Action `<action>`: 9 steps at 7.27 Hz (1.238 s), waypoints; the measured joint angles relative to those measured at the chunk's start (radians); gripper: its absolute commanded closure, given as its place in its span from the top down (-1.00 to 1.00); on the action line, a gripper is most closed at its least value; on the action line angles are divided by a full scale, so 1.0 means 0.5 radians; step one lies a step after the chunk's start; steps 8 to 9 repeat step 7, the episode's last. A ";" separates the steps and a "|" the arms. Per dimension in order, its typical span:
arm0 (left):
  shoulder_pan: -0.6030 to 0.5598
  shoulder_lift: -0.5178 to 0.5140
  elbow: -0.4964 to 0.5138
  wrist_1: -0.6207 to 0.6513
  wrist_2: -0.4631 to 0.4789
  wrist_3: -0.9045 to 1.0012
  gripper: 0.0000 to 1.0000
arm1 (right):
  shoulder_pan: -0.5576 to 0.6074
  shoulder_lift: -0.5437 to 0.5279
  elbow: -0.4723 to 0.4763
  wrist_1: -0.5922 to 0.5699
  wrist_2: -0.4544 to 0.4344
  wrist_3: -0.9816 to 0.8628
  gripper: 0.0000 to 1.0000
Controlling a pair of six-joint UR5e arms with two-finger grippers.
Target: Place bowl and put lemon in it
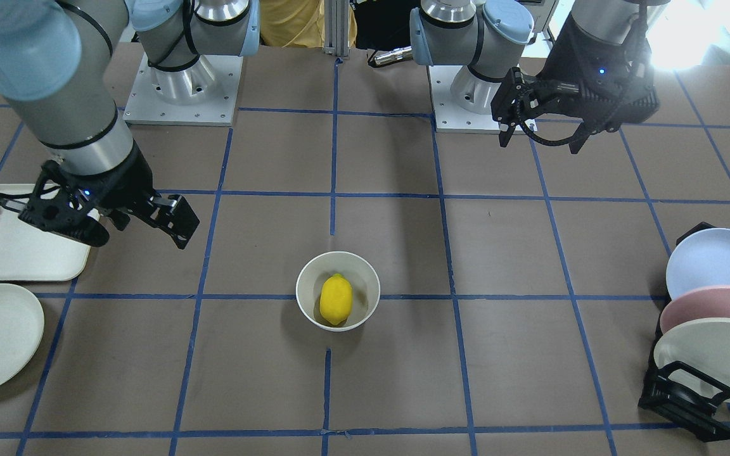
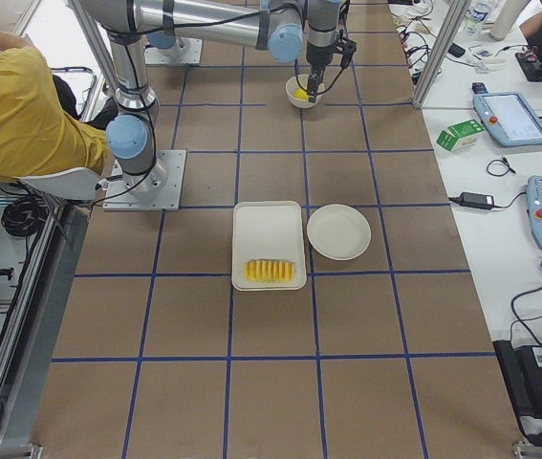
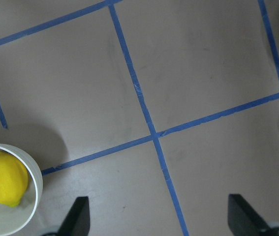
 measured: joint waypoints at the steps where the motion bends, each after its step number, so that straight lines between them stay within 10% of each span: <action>1: 0.000 0.002 0.002 0.000 0.004 0.000 1.00 | -0.012 -0.066 0.000 0.090 -0.002 -0.057 1.00; 9: 0.040 0.003 0.002 -0.003 -0.005 -0.019 1.00 | -0.011 -0.256 0.002 0.366 0.070 -0.456 1.00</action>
